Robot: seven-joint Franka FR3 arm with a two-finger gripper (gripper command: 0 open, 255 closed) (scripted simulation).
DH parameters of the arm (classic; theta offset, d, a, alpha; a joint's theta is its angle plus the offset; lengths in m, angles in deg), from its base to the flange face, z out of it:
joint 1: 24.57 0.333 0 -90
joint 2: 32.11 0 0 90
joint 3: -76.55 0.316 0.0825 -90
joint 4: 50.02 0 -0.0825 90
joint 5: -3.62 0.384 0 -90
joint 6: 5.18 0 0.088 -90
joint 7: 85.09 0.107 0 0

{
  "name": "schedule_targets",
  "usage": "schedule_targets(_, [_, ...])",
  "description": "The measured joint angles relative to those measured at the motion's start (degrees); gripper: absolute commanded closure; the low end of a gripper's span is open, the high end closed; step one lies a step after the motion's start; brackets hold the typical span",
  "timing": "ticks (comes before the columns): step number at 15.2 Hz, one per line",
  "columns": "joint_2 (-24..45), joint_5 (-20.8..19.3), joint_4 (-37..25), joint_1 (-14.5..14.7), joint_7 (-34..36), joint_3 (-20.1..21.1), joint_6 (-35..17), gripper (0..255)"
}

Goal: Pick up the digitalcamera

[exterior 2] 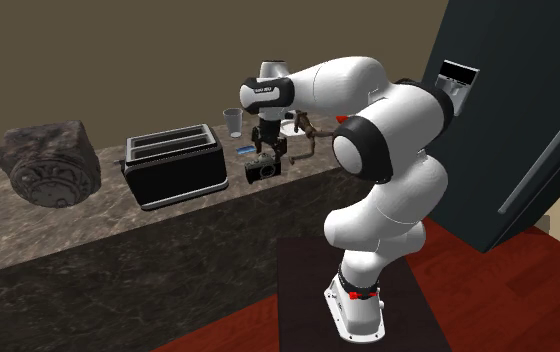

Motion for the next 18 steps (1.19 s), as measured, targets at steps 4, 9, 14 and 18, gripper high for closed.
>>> schedule_targets(4, [4.81,-1.97,-1.72,-1.18,5.42,3.11,-3.65,0])
schedule_targets(9, [6.25,-2.22,0.87,-1.21,5.78,4.04,-7.59,0])
schedule_targets(14, [6.46,-2.25,1.24,-1.18,5.92,4.22,-8.29,255])
schedule_targets(18, [6.38,-2.19,1.31,-1.16,5.89,4.21,-8.38,255])
